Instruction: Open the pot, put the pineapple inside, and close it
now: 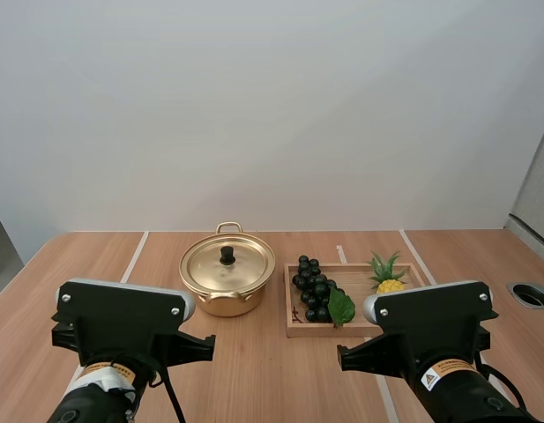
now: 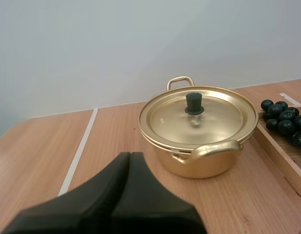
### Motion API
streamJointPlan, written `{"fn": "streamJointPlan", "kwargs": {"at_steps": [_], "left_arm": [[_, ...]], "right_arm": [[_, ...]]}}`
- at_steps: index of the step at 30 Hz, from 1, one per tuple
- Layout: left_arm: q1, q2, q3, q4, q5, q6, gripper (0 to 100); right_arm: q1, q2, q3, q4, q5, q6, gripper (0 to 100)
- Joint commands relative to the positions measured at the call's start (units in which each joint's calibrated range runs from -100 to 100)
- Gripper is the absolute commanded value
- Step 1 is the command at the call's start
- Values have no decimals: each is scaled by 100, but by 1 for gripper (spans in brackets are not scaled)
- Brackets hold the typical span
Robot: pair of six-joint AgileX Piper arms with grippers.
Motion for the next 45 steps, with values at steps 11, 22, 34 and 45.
{"fn": "streamJointPlan", "kwargs": {"at_steps": [11, 22, 34, 45], "left_arm": [[53, -22, 10, -3, -133, -59, 0], [12, -22, 10, -3, -133, -59, 0], [-54, -22, 10, -3, -133, -59, 0], [-109, -22, 10, -3, -133, -59, 0]], "right_arm": [[-8, -37, 0, -16, -35, -54, 0], [-47, -37, 0, -16, -35, -54, 0], [-134, -37, 0, -16, -35, -54, 0], [-222, -37, 0, -16, -35, -54, 0]]}}
